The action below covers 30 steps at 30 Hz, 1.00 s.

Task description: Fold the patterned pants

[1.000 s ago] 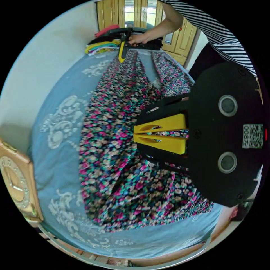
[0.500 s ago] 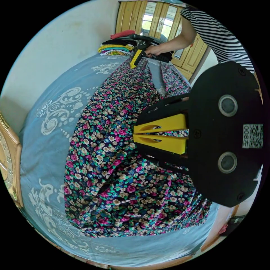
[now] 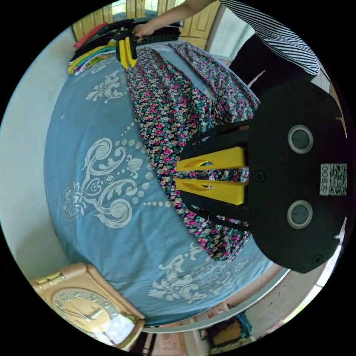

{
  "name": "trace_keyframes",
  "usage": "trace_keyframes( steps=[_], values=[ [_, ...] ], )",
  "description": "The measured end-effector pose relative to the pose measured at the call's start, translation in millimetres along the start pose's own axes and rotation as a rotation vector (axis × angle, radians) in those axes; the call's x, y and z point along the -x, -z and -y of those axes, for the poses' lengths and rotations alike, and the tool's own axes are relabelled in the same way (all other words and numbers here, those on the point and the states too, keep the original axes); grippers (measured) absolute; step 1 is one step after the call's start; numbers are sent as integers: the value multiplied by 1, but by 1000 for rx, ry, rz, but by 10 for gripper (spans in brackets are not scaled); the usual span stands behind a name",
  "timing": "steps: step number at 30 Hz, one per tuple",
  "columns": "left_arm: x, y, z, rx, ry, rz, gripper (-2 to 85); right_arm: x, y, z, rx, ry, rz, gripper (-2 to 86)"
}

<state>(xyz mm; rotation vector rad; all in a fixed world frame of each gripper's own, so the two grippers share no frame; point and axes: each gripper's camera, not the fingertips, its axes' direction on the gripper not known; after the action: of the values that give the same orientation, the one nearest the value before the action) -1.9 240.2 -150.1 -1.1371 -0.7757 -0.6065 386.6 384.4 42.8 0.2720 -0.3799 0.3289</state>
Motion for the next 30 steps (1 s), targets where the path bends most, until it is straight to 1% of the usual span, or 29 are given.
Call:
trace_keyframes(
  steps=[2, 5, 10, 15, 22, 25, 30],
  values=[
    [-8, -2, 17, 58, -53, 61, 20, 3, -9, 16, 62, 38, -32, 79],
    [-19, -6, 40, 135, -109, 138, 27, 8, -14, 27, 106, 73, -78, 80],
    [-30, -17, 64, 212, -135, 157, 35, 13, -23, 32, 193, 107, -153, 81],
    [-50, -18, 77, 220, -207, 140, 46, 14, -32, 28, 308, 157, -248, 82],
    [-74, -18, 83, 218, -287, 161, 55, -4, -30, 10, 397, 83, -271, 81],
    [-78, -18, 82, 210, -269, 131, 56, -6, -29, 11, 385, 60, -234, 81],
    [-87, -18, 75, 188, -264, 120, 56, 13, -32, 29, 379, 130, -257, 81]
  ],
)
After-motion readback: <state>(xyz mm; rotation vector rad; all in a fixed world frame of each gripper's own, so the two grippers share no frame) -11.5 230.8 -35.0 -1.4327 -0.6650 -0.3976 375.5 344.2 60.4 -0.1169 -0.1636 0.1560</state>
